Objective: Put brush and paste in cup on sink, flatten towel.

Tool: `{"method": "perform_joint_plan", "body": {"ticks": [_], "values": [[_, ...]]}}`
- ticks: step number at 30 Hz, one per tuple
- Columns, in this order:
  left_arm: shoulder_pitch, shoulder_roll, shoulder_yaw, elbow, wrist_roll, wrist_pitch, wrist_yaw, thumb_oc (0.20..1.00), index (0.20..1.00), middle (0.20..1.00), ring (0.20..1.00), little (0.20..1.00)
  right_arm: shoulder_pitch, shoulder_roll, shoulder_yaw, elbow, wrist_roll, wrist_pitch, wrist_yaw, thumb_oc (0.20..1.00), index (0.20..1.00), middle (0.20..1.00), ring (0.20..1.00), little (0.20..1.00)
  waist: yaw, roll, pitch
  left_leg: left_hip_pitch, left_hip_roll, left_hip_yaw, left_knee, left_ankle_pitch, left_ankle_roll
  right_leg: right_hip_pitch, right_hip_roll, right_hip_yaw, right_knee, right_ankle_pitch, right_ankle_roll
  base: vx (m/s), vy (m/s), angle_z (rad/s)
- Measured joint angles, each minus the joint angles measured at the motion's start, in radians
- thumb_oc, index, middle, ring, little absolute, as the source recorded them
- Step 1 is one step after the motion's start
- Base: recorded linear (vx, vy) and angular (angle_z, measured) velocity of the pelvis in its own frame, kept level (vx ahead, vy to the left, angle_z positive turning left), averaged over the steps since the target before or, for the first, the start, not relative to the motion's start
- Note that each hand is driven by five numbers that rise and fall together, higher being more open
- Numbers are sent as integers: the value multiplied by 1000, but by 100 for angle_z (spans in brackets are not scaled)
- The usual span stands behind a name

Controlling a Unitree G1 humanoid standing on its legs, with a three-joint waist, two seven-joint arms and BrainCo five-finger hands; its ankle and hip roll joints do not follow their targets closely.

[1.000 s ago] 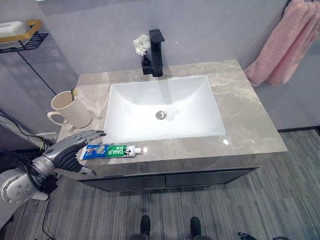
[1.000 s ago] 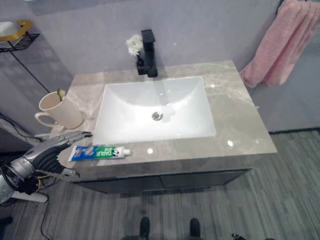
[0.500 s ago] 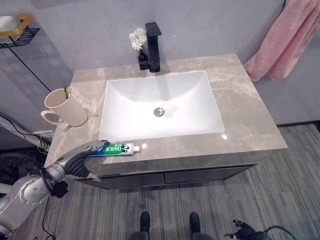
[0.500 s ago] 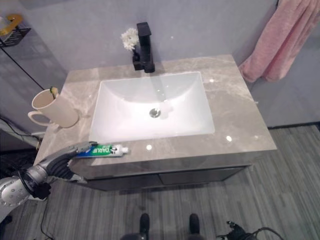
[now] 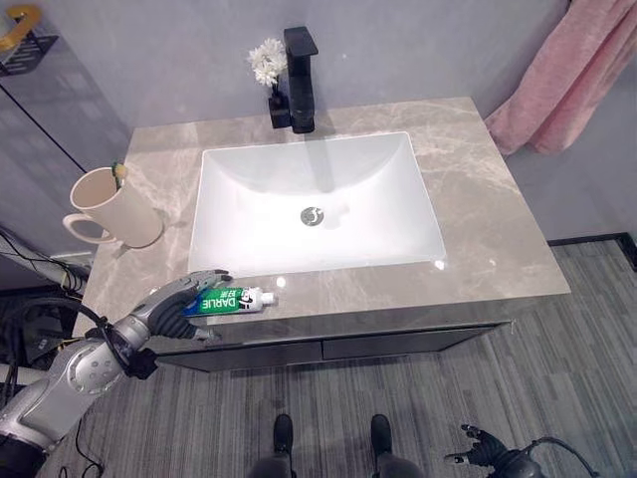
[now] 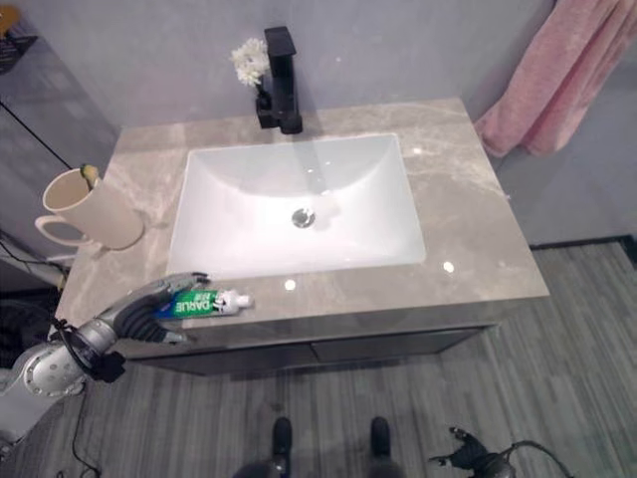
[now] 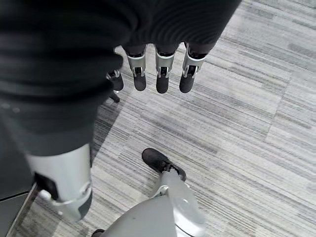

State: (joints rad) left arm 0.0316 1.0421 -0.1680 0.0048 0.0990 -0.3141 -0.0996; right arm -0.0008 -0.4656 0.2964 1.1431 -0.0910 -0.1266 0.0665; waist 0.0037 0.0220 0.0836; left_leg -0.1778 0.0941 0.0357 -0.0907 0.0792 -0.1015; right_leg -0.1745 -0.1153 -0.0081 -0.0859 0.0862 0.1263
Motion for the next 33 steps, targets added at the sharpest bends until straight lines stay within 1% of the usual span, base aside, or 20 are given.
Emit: {"method": "perform_joint_plan", "body": {"ticks": [1,4,8,19,22,24,27,28,29,30,31,33], "values": [[-8,1,-2,4,1,-14,5,200,200,200,200,200,4,-2,0,-1,0,0,0,1000,1000,1000,1000,1000,2,-1,1,0,0,0,0,0,0,0,-1,0,0,0,0,0,0,0],[-25,1,-4,5,38,-15,7,200,200,200,200,200,3,-4,0,-18,0,1,-1,1000,1000,1000,1000,1000,8,-7,4,-1,0,1,0,0,0,-2,0,1,0,-1,1,0,0,0],[-36,-10,-10,15,39,-16,7,200,200,200,200,200,-1,-5,0,-30,0,-4,-1,1000,1000,1000,1000,1000,8,-11,3,-5,0,5,-3,-4,-4,-13,0,8,-7,-1,4,7,0,-3],[-37,-39,-3,31,40,-20,9,200,200,200,200,200,1,-7,-1,-23,-1,-5,-21,1000,1000,1000,1000,1000,13,-24,-6,-7,0,12,-1,2,-1,-16,-1,22,-7,6,8,4,1,-1],[-30,-68,-2,47,28,-15,9,200,200,200,200,200,3,-7,0,-14,-1,-6,-21,1000,1000,1000,1000,1000,13,-22,-7,11,-1,21,-4,0,0,-1,-2,25,-8,6,8,13,1,-4],[-28,-73,-4,54,23,-10,8,200,200,200,200,200,3,-7,0,-6,-2,-7,-21,1000,1000,1000,1000,1000,12,-23,-8,18,0,20,-4,0,1,4,-2,26,-8,6,8,7,4,-3],[-33,-110,-8,88,-14,-11,8,200,200,200,200,200,4,-7,2,23,-2,-6,-20,1000,1000,1000,1000,1000,10,-16,-13,23,-1,19,-4,0,1,12,-3,24,-8,6,8,4,3,1],[-38,-109,-15,91,-14,-10,6,291,291,291,291,291,5,-7,8,25,-2,-4,-20,1000,1000,1000,1000,1000,9,-16,-14,31,-1,19,-4,0,1,20,-2,23,-8,6,8,0,0,0],[-35,-109,-14,95,-14,-9,6,514,514,514,514,514,6,-7,10,25,-2,-5,-20,1000,1000,1000,1000,1000,8,-16,-14,36,0,20,-4,-1,1,22,-1,26,-8,6,8,-7,2,-4],[-33,-116,-14,109,-14,-9,6,755,755,755,755,755,9,-7,11,23,-2,-6,-20,1000,1000,1000,1000,1000,4,-13,-20,37,0,19,-5,-5,3,24,-1,25,-8,5,8,-11,6,-3],[-33,-122,-14,112,-14,-9,6,790,790,790,790,790,12,-7,11,23,-2,-6,-20,1000,1000,1000,1000,1000,4,-11,-24,37,0,19,-5,-5,3,24,-2,25,-8,5,8,0,0,0],[-31,-142,-13,118,-15,-1,6,777,777,777,777,777,24,-7,12,22,-2,-6,-20,1000,1000,1000,1000,1000,1,-6,-35,37,0,19,-5,-4,5,24,-1,25,-8,5,8,0,0,0]]}}
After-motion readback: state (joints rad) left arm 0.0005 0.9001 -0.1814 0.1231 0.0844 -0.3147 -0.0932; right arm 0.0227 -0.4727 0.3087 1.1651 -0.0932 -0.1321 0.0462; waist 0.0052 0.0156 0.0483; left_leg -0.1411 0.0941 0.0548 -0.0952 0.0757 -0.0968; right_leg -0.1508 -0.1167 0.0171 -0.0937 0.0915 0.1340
